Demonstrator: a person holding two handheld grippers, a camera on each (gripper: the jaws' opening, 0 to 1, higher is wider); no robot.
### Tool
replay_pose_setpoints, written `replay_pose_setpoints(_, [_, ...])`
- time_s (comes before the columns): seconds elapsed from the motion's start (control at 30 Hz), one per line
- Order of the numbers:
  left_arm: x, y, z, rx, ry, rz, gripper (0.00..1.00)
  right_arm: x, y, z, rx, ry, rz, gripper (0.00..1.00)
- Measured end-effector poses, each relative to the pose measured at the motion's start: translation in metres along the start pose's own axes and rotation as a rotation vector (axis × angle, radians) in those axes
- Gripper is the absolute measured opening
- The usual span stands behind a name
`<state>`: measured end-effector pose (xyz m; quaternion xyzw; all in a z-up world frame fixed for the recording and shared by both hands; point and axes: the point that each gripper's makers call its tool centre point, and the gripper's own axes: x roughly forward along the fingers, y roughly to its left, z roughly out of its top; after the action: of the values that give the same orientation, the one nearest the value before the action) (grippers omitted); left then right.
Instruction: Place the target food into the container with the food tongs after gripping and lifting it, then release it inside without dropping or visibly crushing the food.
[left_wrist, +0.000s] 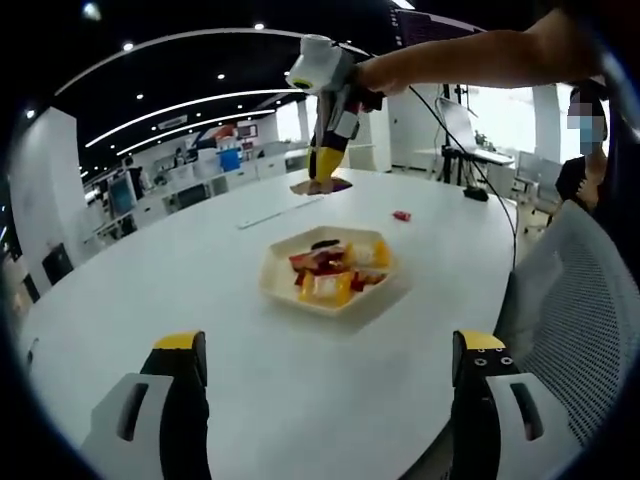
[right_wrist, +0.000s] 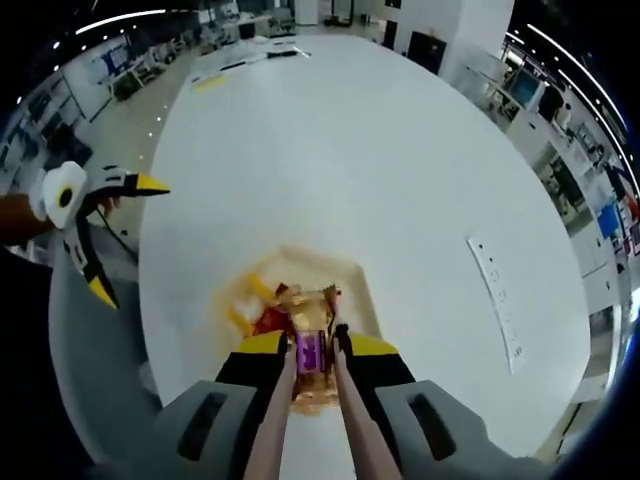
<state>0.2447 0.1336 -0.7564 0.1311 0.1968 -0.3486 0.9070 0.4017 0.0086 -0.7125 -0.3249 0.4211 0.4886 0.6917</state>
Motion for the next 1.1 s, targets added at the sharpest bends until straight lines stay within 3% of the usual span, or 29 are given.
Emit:
replay_pose_setpoints(0.3, [0.0, 0.001, 0.0, -0.009, 0.0, 0.003, 0.99, 0.005, 0.017, 0.009, -0.025, -0.01, 0.029, 0.21])
replay_pose_setpoints(0.77, [0.0, 0.001, -0.001, -0.012, 0.002, 0.002, 0.99, 0.006, 0.022, 0.007, -0.082, -0.034, 0.03, 0.24])
replay_pose_setpoints(1.1, [0.0, 0.001, -0.001, -0.014, 0.001, 0.003, 0.99, 0.003, 0.02, -0.001, -0.072, -0.024, 0.03, 0.24])
